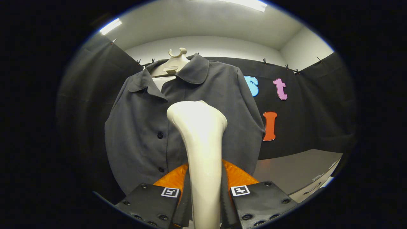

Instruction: Iron the clothes twice with a garment steamer, once on the left side and once on the right side.

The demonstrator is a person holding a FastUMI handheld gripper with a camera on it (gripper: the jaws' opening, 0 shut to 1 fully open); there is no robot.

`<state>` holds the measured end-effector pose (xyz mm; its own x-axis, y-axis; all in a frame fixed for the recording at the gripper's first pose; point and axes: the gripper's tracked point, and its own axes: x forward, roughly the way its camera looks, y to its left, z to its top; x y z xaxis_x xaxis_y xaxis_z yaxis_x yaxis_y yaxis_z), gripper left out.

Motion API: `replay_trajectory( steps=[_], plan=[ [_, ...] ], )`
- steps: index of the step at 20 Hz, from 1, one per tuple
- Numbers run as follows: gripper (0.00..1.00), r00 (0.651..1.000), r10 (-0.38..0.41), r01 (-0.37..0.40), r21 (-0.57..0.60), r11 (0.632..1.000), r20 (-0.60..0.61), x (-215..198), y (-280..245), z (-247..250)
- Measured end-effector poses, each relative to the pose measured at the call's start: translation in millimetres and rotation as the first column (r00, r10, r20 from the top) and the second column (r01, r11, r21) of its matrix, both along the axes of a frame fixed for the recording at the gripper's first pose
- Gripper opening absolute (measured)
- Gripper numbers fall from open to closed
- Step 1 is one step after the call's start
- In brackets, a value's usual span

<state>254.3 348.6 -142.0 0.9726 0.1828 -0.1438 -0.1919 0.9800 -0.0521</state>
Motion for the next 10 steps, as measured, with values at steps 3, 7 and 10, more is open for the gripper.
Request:
replay_trajectory(
  steps=[3, 7, 10],
  plan=[
    [0.45, 1.0, -0.002, 0.001, -0.006, 1.0, -0.017, 3, 0, -10],
    [0.45, 1.0, -0.011, 0.01, -0.035, 0.999, -0.009, 4, -1, -16],
    [0.45, 1.0, -0.009, 0.008, -0.036, 0.999, -0.013, 3, -3, -19]
  ],
)
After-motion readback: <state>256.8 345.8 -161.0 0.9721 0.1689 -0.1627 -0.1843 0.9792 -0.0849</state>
